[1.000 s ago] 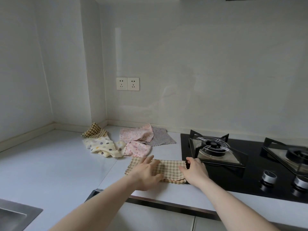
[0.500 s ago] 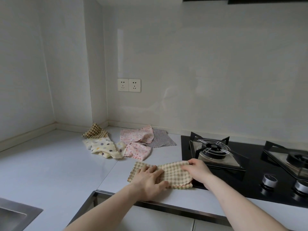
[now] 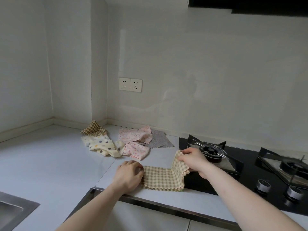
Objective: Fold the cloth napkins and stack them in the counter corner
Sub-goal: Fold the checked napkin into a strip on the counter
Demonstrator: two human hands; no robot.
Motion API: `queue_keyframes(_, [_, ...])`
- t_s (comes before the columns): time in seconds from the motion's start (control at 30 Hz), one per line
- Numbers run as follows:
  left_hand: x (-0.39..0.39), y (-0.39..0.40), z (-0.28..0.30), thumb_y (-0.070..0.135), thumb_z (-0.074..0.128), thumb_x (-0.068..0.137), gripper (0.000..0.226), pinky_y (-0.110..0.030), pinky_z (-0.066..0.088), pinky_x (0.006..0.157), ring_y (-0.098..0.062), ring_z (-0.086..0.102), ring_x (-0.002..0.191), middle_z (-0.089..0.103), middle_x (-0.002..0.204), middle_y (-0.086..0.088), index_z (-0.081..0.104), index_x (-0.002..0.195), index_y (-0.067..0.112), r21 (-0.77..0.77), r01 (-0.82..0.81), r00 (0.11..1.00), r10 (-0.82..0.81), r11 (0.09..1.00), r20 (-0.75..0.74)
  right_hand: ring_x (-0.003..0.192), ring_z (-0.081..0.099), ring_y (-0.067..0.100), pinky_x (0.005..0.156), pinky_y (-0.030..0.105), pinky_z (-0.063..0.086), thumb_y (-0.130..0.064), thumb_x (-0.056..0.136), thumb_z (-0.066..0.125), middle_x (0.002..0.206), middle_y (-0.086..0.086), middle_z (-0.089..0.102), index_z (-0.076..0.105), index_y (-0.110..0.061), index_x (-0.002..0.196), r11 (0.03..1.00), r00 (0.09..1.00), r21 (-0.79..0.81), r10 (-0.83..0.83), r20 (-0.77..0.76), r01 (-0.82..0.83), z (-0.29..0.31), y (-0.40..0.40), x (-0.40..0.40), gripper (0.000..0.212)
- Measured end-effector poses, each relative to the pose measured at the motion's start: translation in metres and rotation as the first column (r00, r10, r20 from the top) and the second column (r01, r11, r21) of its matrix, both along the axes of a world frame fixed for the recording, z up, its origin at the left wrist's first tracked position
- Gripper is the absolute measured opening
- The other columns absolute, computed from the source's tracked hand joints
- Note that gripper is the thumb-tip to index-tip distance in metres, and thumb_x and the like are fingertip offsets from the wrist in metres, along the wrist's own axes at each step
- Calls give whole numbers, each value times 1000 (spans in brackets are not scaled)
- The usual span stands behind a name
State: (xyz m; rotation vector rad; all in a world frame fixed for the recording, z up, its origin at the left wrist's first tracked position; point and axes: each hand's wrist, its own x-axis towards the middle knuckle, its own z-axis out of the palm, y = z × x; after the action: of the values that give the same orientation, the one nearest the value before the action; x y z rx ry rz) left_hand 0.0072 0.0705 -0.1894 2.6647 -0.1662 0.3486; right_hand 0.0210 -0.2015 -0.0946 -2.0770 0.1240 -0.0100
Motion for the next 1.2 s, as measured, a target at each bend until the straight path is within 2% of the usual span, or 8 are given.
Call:
queue_keyframes(0.13, [-1,2,0,50,39,93,41,-38,37,105,-16,48,122,59,131,13,67,120,34,-37,13,1000,-14,999,-13,96,69,17,80,35,60,-20,79,79,103,0,71,67,-25,104,998,999,-40,43,25,-42,-10,35,3,28])
queue_keyframes(0.33, [1,6,-1,47,34,88,46,-39,39,105,-17,51,119,63,127,14,70,115,35,-128,14,1000,-17,992,-25,88,71,15,80,36,63,-21,79,75,108,-2,68,66,-28,107,989,993,-98,114,-15,-115,-36,79,-3,30])
queue_keyframes(0.43, [3,7,0,48,34,88,45,-39,40,104,-18,53,118,66,124,13,71,112,36,-162,3,999,-9,987,-36,86,73,16,68,31,64,-26,79,78,110,2,69,66,-26,112,978,979,-71,191,-70,-196,-41,85,-5,35])
queue_keyframes(0.53, [6,6,5,53,29,85,50,-41,40,103,-22,53,117,66,122,9,71,105,35,-200,-32,996,14,979,-93,70,74,13,55,24,57,-35,85,76,93,2,76,68,-25,106,981,983,-74,183,26,-181,-33,76,-5,25])
queue_keyframes(0.67, [12,-4,13,72,26,82,59,-43,36,102,-26,50,120,64,120,3,68,102,35,-193,-116,984,86,974,-157,87,71,10,81,28,57,-40,85,73,92,-12,73,69,-30,96,967,978,-251,92,189,-43,-38,47,10,15])
queue_keyframes(0.83, [17,-11,10,72,42,78,54,-43,30,108,-26,43,126,56,124,4,66,117,42,-99,-114,987,101,989,-126,105,63,9,92,28,48,-51,86,70,110,-15,65,60,-30,121,899,983,-422,168,73,-122,-61,27,14,43])
queue_keyframes(0.97, [21,-9,9,70,45,75,54,-41,38,102,-22,48,114,60,110,8,67,112,37,-92,-14,996,6,996,-84,115,60,8,109,36,40,-56,89,60,121,-18,62,58,-35,130,833,969,-542,211,132,-107,-70,30,9,46])
queue_keyframes(1.2, [24,-6,9,49,58,72,19,-31,48,79,-17,61,91,67,91,11,57,82,33,-196,54,997,-65,979,-47,98,60,8,104,35,41,-60,76,68,98,-22,67,69,-42,106,865,973,-480,212,89,-144,-70,29,13,35])
